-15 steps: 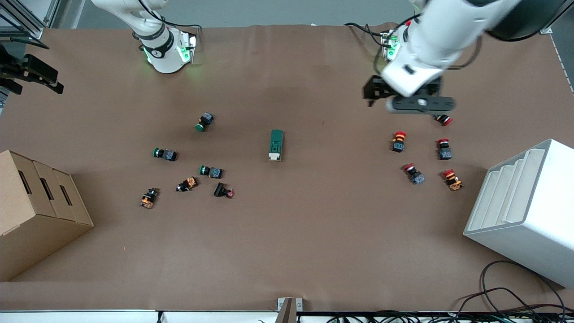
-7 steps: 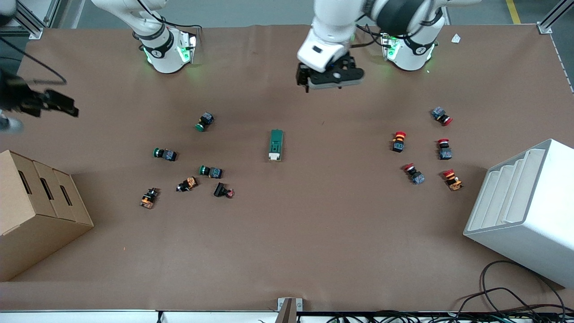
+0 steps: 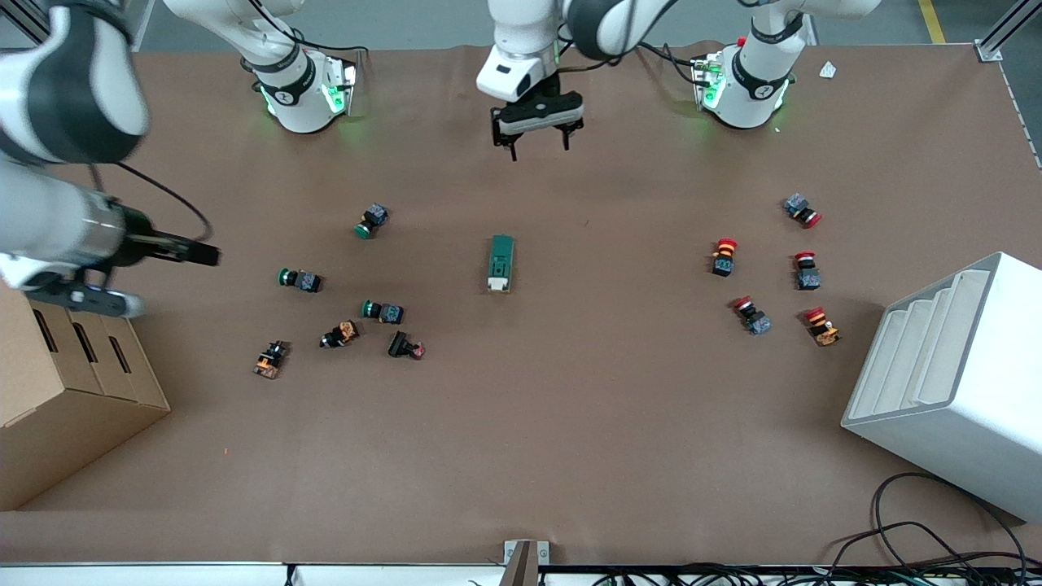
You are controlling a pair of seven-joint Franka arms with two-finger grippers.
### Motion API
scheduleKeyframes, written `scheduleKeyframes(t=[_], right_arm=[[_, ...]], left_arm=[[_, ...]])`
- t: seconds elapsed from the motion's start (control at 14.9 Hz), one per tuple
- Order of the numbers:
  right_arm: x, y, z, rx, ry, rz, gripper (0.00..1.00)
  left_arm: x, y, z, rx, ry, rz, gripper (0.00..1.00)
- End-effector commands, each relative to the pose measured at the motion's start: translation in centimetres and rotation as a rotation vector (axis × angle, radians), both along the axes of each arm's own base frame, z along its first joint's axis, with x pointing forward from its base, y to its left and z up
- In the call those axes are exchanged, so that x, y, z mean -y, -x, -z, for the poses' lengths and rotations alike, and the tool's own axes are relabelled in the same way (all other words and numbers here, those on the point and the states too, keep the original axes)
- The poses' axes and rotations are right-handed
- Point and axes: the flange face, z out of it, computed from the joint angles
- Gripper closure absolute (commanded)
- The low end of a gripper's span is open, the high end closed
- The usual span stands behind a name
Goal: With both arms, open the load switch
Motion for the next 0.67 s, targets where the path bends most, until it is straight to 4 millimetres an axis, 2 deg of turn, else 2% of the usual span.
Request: scheduleKeyframes(t=[0.0, 0.13, 0.2, 0.4, 0.6], right_arm=[[-5.6, -1.1, 3.8, -0.014, 0.059, 0.102, 0.00], [-8.7, -2.2, 6.4, 0.010, 0.070, 0.136, 0.00], [-10.9, -2.4, 8.0, 0.025, 0.082, 0.180, 0.00], [-17.9, -2.1, 12.7, 0.046, 0.092, 0.387, 0.00], [-22.7, -1.6, 17.2, 0.050, 0.101, 0.604, 0.00]], left_arm=[[2.3, 1.3, 3.7, 0.052, 0.000, -0.013, 0.00], [3.5, 3.2, 6.3, 0.111, -0.009, -0.001, 0.01], [4.2, 4.5, 7.3, 0.151, 0.002, -0.014, 0.02], [5.4, 7.2, 10.8, 0.248, 0.041, -0.048, 0.02], [6.2, 10.4, 14.4, 0.348, 0.067, 0.002, 0.02]])
